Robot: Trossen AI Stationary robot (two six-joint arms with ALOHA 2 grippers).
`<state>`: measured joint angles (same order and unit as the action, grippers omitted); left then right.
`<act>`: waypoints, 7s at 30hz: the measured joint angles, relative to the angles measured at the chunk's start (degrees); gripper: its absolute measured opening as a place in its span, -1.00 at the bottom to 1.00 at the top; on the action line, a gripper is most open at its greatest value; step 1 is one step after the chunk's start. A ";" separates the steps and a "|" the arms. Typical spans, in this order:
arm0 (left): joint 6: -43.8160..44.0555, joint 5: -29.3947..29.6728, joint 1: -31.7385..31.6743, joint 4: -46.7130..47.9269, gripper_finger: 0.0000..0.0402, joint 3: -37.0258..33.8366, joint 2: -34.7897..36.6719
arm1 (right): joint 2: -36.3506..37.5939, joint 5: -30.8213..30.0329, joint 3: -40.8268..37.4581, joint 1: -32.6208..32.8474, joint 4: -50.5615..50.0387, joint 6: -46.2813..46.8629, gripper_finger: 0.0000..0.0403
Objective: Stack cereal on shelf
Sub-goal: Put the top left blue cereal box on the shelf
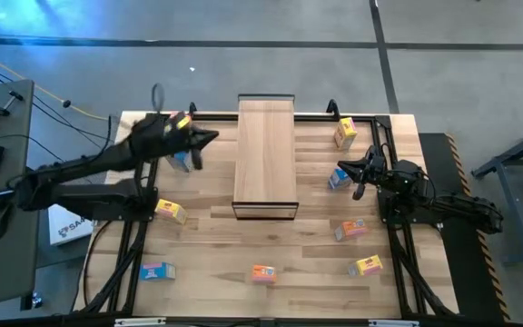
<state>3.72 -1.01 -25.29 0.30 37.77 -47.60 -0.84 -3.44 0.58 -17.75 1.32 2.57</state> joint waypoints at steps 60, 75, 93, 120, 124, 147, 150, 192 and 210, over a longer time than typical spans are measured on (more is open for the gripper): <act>-29.30 19.08 -6.17 75.49 0.26 23.12 -34.55 | 0.01 0.00 0.00 0.00 0.00 0.00 -0.93; -26.20 16.41 -8.85 75.57 -0.21 21.53 -34.55 | 0.02 0.00 0.00 0.01 -0.02 0.00 -0.93; 4.95 -3.47 -16.80 77.90 -0.31 57.17 -35.31 | 0.00 0.00 0.00 0.01 0.00 0.00 -0.93; 29.23 -10.84 -15.97 78.23 -0.33 83.92 -59.43 | 0.02 0.00 0.00 -0.01 -0.01 0.00 -0.93; 29.06 -10.52 -15.96 79.33 -0.29 83.96 -59.27 | 0.00 0.00 -0.01 0.00 0.00 0.00 -0.93; 29.58 -10.32 -15.86 78.17 0.17 83.96 -59.25 | 0.00 -0.02 -0.02 -0.01 -0.02 0.00 -0.93; 27.82 -10.34 -15.86 77.67 0.18 83.96 -59.25 | 0.00 0.00 0.00 0.01 0.00 0.00 -0.93; 6.96 -4.27 -3.75 -8.90 -1.00 9.87 -30.90 | 0.02 -0.02 -0.02 0.01 0.00 0.00 -0.93; 8.16 -0.86 -4.34 -23.72 -1.00 9.89 -38.62 | 0.02 -0.02 -0.02 0.01 -0.02 0.00 -0.93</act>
<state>11.88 -1.87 -29.63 -23.42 47.66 -86.22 -0.82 -3.46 0.56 -17.74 1.30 2.57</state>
